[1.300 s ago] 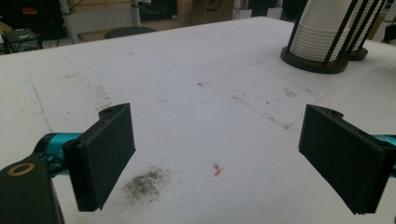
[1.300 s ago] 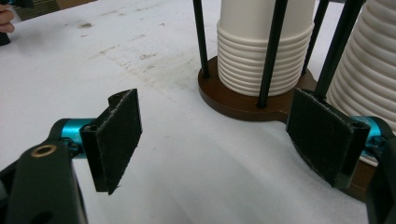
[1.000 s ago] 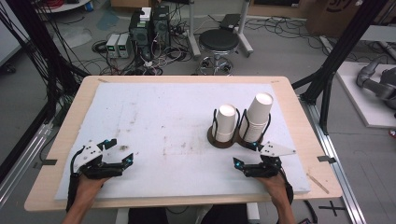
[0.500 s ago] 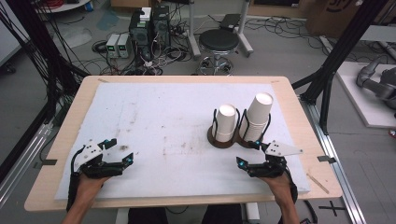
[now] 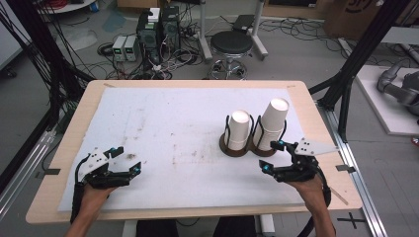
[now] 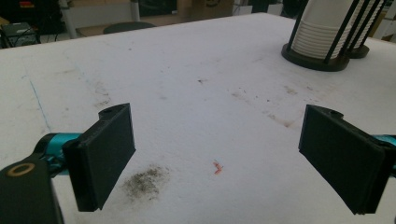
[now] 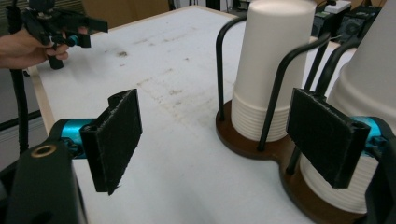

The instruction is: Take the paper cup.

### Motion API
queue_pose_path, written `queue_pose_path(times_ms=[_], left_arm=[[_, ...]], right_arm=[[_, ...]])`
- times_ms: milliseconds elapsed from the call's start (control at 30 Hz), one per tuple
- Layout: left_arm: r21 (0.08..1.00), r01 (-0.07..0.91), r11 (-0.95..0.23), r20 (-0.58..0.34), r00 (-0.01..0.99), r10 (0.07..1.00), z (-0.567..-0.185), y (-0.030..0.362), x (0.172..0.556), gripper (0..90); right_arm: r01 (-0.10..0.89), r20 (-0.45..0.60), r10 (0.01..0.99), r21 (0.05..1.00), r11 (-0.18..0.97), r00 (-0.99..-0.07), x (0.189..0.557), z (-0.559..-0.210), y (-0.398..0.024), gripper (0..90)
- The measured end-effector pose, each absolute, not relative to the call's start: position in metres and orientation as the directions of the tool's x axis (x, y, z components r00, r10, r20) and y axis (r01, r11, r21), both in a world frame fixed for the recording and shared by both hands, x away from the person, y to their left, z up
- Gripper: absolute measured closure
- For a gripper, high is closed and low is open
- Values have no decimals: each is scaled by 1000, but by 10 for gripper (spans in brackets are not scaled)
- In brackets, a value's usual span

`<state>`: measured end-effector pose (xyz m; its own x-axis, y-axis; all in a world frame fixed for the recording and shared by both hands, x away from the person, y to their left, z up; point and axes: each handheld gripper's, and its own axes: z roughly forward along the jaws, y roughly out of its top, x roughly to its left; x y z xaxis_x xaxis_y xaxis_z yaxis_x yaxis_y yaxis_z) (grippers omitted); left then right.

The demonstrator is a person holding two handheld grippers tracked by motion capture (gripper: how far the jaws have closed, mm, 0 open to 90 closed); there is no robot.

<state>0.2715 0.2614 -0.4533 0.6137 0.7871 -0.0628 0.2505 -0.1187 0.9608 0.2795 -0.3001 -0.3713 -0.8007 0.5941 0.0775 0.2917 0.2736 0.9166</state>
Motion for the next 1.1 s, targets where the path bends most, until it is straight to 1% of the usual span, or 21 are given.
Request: queue_pose_path(times_ms=[433,633,767,1100], left_arm=[[960,255,-119,-66,615,786,-453,262,272,105],[960,255,-115,-71,619,783,-453,262,272,105],[959,256,-119,-69,620,782,-453,262,273,105],[957,266,-116,-77,618,782,-453,262,273,104]], right_arm=[[233,-3,577,913,335,-817,294,-308,-310,187],[227,-17,577,909,349,-817,305,-286,-313,187],[223,-42,578,897,381,-815,314,-273,-314,187],[257,-61,602,867,427,-796,336,-243,-321,187]])
